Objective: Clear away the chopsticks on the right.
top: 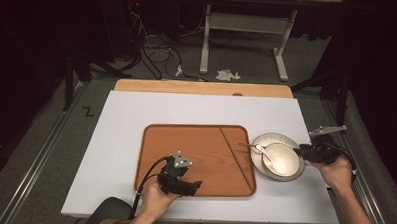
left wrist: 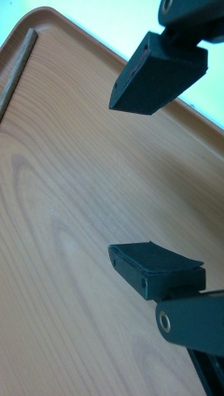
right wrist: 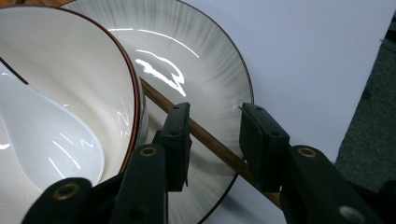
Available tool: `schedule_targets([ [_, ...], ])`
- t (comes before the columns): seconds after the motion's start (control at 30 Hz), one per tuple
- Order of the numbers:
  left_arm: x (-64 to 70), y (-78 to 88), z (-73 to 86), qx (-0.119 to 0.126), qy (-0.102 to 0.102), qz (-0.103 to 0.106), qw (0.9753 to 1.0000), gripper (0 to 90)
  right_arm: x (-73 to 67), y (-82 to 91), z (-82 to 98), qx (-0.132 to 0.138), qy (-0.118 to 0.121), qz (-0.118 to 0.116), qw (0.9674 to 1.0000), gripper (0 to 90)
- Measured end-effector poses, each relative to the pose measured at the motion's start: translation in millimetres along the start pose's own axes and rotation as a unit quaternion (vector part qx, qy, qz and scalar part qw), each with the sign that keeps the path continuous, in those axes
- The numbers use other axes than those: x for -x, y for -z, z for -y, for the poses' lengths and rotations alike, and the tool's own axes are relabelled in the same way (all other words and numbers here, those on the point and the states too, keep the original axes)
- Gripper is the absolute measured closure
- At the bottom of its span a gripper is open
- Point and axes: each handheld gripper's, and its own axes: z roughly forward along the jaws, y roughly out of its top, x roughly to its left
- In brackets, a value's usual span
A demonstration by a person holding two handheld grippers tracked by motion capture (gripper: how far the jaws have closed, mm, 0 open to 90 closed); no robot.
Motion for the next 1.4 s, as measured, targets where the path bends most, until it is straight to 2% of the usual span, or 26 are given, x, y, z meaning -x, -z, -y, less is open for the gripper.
schedule_targets([
  [0.17, 0.9, -0.8, 0.3, -0.001, 0.001, 0.001, 1.0, 25.7, 0.3, -5.3, -0.9, -0.021, 0.008, -0.007, 0.9997, 60.7],
  [0.37, 1.0, -1.0, 0.3, -0.001, 0.002, 0.001, 1.0, 25.7, 2.4, -9.5, -4.4, -0.026, 0.005, -0.015, 0.9995, 60.1],
  [0.47, 1.1, -1.1, 0.3, -0.003, -0.003, 0.0, 1.0, 25.6, 3.1, -10.0, -5.7, -0.027, 0.004, -0.013, 0.9995, 60.4],
  [0.63, 1.1, -1.2, 0.4, -0.001, 0.002, 0.0, 1.0, 25.6, 1.7, -11.5, -7.7, -0.027, -0.001, -0.01, 0.9996, 60.7],
  [0.8, 0.7, -0.9, 0.7, -0.003, -0.003, -0.001, 1.0, 25.6, -1.2, -10.3, -5.7, -0.04, 0.02, -0.011, 0.999, 59.4],
  [0.9, 1.4, -1.7, 0.6, -0.003, -0.002, -0.002, 1.0, 25.6, -1.2, -10.5, -5.8, -0.04, 0.019, -0.01, 0.9989, 59.8],
  [0.97, 1.8, -1.6, 0.7, -0.004, -0.002, -0.001, 1.0, 25.6, -0.3, -11.3, -6.9, -0.038, 0.018, -0.012, 0.999, 63.0],
  [1.07, 1.1, -1.4, 0.7, -0.004, -0.001, -0.002, 1.0, 25.6, -1.3, -13.4, -11.4, -0.041, 0.021, -0.001, 0.9989, 70.0],
  [1.4, 1.3, -1.1, 0.7, -0.003, -0.003, -0.003, 1.0, 25.6, -1.2, -15.5, -14.3, -0.043, 0.024, 0.009, 0.9987, 81.3],
])
